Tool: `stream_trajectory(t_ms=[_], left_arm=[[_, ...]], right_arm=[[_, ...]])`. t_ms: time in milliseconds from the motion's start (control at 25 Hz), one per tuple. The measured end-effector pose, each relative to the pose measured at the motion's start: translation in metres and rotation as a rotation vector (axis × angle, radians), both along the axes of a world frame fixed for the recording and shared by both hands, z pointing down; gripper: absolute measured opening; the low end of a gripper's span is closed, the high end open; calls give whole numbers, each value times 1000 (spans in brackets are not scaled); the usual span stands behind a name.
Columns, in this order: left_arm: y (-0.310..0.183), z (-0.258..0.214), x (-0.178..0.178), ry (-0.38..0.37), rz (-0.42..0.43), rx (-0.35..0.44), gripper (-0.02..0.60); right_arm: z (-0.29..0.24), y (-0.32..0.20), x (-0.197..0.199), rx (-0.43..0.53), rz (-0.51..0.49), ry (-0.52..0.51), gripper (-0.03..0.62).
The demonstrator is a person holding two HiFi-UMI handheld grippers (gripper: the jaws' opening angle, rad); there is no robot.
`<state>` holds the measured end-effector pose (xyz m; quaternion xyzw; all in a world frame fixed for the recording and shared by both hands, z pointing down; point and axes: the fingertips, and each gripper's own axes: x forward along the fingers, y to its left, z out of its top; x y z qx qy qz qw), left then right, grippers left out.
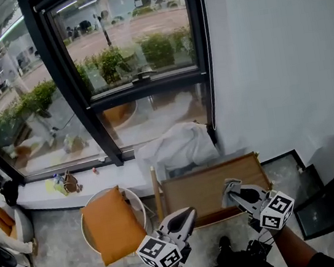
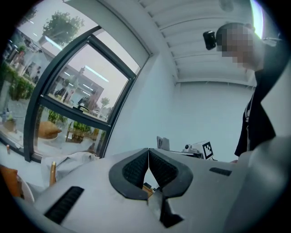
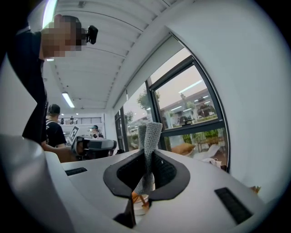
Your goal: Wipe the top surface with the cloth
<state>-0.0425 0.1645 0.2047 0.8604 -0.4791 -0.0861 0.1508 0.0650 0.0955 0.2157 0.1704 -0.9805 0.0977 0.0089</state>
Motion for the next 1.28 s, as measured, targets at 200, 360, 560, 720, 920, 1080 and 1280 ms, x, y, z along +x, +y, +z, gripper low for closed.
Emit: stream_trajectory(t_ms=[200, 360, 560, 720, 920, 1080, 1280], left_arm=[[59, 43, 0, 52, 11, -62, 13], [89, 51, 14, 78, 33, -41, 12], [112, 38, 42, 90, 79, -37, 12], [125, -6, 59, 89, 96, 73, 12], [140, -3, 100, 59, 112, 39, 14], [147, -16, 118, 98, 70, 92, 14], [148, -16, 148, 69, 91, 87, 12]], right_arm=[[24, 65, 9, -37, 3, 29, 37], [28, 96, 24, -45, 14, 63, 37], [32, 110, 60, -63, 40, 98, 37], [2, 118, 74, -26, -27, 19, 37], [-23, 136, 111, -48, -89, -140, 37], [-36, 146, 147, -28, -129, -174, 37], [-81, 142, 196, 65, -123, -284, 37]])
